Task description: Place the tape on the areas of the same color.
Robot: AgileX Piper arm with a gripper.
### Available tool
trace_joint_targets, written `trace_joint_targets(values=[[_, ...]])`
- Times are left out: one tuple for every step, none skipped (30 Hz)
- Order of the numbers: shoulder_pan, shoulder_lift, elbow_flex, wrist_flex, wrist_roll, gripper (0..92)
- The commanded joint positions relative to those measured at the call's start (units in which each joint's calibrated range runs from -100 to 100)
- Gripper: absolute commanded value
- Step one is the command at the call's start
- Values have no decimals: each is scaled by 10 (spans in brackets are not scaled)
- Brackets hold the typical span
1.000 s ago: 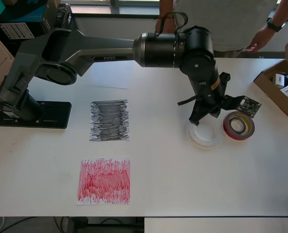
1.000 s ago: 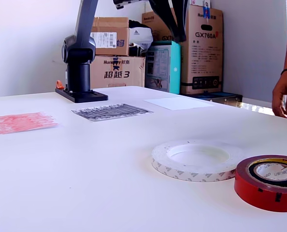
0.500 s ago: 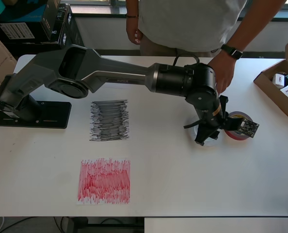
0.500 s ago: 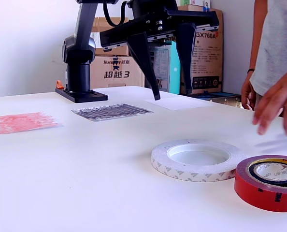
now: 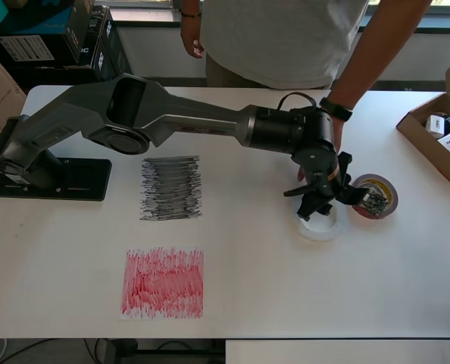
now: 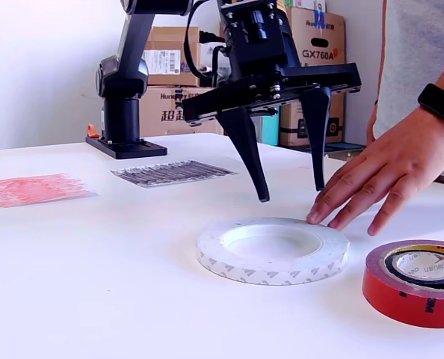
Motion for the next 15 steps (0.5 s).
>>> trace_joint_targets(values=[[-2,-3,-2,9,0,540],[-5,-2,-2,10,-1,540],[-7,-2,-2,12,-2,540],[-9,-3,-3,19,-2,540],[-10,-3,-5,30,-2,540],[-13,-3,-7,43,-3,540],[-14,-3,-10,54,-2,540],[-15,-3,-10,60,-2,540],[-15,-3,-9,63,-1,540],[-15,-3,-10,67,-1,540],[-15,-4,-10,73,-1,540],[-15,-4,-10,78,-1,540],[-15,-4,-10,86,0,540],[-15,-5,-10,94,2,540],[-15,-5,-11,103,9,540]])
